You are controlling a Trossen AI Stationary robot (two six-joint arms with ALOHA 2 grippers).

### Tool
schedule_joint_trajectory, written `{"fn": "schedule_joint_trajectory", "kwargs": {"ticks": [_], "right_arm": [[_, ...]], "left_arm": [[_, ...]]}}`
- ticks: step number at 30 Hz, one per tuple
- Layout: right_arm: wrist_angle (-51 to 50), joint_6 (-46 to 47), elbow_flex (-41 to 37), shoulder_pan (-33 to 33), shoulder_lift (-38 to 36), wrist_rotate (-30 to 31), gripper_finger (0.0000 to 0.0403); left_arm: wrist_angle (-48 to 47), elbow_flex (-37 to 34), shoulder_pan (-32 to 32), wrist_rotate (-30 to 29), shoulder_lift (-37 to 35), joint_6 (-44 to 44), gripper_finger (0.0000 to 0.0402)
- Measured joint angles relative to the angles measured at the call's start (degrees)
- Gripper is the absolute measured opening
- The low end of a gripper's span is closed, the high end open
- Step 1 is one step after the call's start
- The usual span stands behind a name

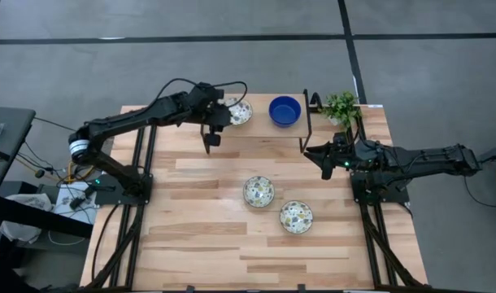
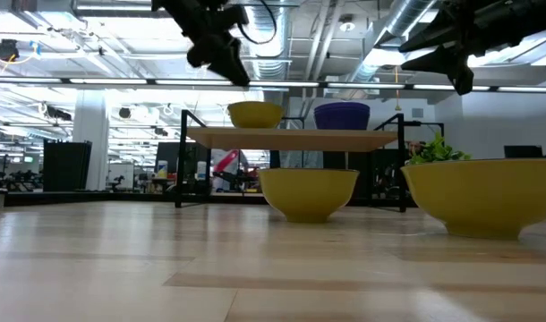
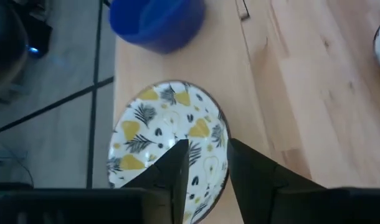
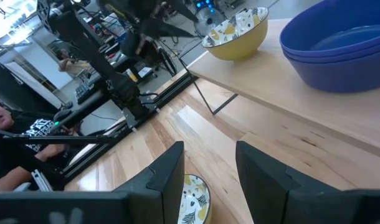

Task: Pick & Place Mini bowls
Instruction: Stack the top white patterned bowl on top of the white patterned bowl on the shelf

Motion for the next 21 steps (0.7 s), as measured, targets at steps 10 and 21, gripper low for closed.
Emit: {"fn": "schedule_joint_trajectory", "kwargs": {"ticks": [10,21], "right_arm": [[0.0,0.0,0.0,0.01,0.0,0.02,0.0133],[0.0,0.0,0.0,0.0,0.0,0.02,0.0133]], "left_arm": [[-0.22,0.0,-4.47,15.21,-5.82,-9.71,0.0109],[-0.22,-3.31,-10.34,21.49,-6.05,-15.33,0.0109]]}}
